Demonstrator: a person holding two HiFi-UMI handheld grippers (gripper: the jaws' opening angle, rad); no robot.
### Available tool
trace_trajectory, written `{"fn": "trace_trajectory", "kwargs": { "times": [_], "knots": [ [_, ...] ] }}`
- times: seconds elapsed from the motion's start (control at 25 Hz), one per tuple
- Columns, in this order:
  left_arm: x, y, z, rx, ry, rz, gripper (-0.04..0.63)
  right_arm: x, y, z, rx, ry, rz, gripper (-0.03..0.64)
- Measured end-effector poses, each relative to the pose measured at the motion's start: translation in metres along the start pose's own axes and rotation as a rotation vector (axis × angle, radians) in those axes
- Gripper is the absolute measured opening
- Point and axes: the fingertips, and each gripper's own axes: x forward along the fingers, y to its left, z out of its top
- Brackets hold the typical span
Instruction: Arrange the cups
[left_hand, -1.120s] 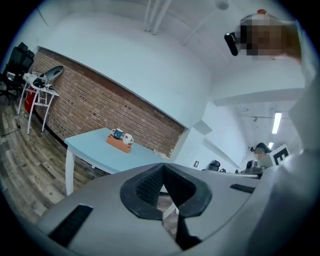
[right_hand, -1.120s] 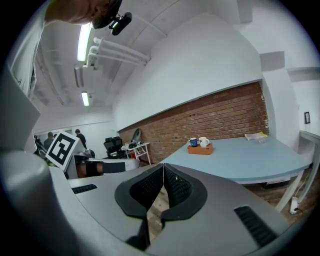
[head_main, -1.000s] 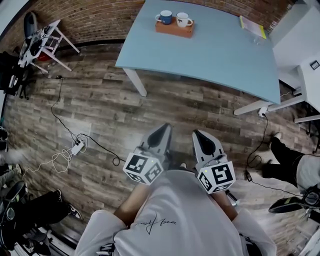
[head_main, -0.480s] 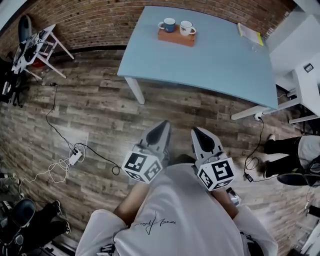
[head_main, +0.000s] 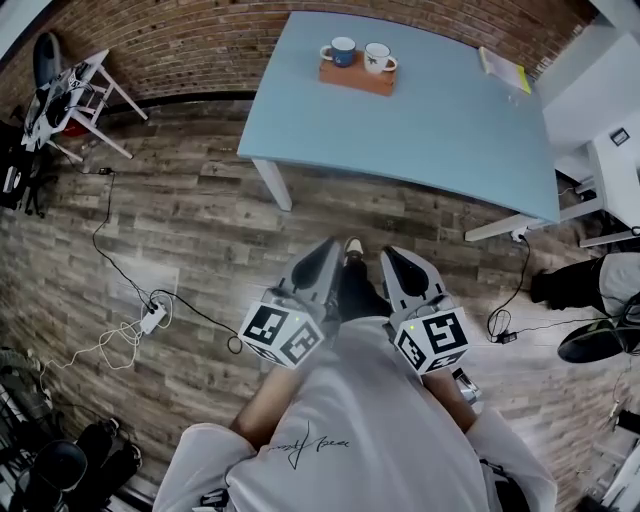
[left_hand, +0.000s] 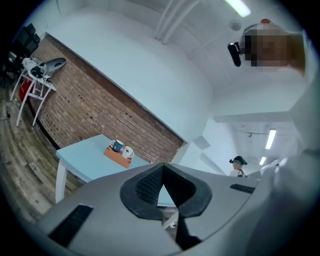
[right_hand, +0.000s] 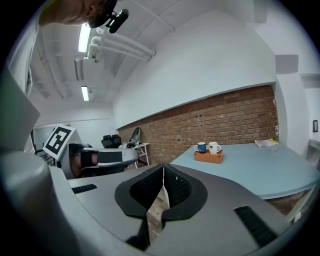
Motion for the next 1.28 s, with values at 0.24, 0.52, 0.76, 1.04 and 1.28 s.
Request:
{"fn": "trace_trajectory", "kwargs": {
  "times": [0.24, 0.52, 0.76, 1.04, 1.28],
  "knots": [
    [0.02, 0.01, 0.017, -0.019, -0.01, -0.011, 0.009, 0.025, -0.015, 0.01, 0.017, -0.019, 0.012, 0.021],
    [0.06, 0.034, 0.034, -0.012, -0.02, -0.005, 0.009, 0.066, -0.047, 0.022, 0.02, -0.004, 0.019, 0.021],
    [0.11, 0.053, 0.046, -0.003, 0.006, 0.003, 0.009, 0.105, -0.085, 0.031, 0.044, 0.021, 0.029, 0.021],
    [0.172, 0.075, 0.054, 0.037, 0.054, 0.013, 0.009, 0.152, -0.131, 0.04, 0.07, 0.037, 0.057, 0.021],
    [0.223, 0.088, 0.056, 0.051, 0.084, 0.014, 0.009, 0.184, -0.168, 0.052, 0.076, 0.038, 0.085, 0.021]
  ]
}}
